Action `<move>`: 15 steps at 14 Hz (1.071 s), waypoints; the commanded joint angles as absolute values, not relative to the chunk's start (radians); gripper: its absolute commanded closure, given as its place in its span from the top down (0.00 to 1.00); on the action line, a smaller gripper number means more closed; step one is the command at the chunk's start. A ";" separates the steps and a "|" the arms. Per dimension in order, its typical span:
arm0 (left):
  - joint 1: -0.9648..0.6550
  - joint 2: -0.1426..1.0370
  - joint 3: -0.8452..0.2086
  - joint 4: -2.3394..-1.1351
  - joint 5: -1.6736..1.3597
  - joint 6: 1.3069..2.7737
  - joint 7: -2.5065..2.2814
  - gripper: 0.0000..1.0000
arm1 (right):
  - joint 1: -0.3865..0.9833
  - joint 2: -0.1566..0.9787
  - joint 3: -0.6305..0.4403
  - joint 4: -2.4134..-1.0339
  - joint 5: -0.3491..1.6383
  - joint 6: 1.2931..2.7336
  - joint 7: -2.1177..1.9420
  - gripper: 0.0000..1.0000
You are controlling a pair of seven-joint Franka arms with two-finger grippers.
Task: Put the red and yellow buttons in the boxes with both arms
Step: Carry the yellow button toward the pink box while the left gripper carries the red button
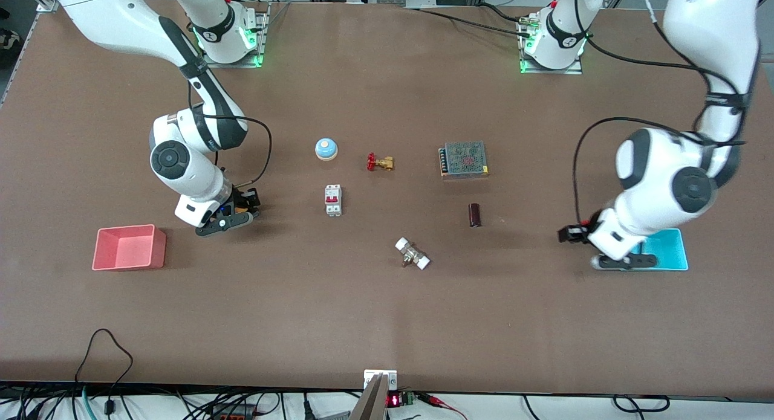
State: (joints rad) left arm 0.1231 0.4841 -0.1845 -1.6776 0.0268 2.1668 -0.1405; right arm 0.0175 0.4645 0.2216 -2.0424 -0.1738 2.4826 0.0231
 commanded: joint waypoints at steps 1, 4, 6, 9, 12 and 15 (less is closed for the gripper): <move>0.193 0.589 -0.181 -1.491 0.017 2.094 -0.048 0.19 | 0.006 0.466 0.232 -2.054 -0.190 2.500 0.014 0.38; 0.225 0.661 -0.127 -1.430 0.054 2.100 0.017 0.19 | 0.005 0.466 0.232 -2.054 -0.190 2.500 0.014 0.29; 0.235 0.702 -0.088 -1.428 0.057 2.106 0.055 0.19 | 0.002 0.460 0.233 -2.048 -0.190 2.494 0.014 0.25; 0.261 0.730 -0.074 -1.454 0.080 2.120 0.070 0.18 | -0.026 0.396 0.232 -2.022 -0.186 2.444 0.011 0.21; 0.282 0.724 -0.074 -1.453 0.086 2.117 0.115 0.18 | -0.072 0.333 0.227 -1.950 -0.170 2.321 0.012 0.21; 0.290 0.739 -0.074 -1.462 0.086 2.120 0.118 0.18 | -0.104 0.314 0.154 -1.910 -0.157 2.286 0.011 0.21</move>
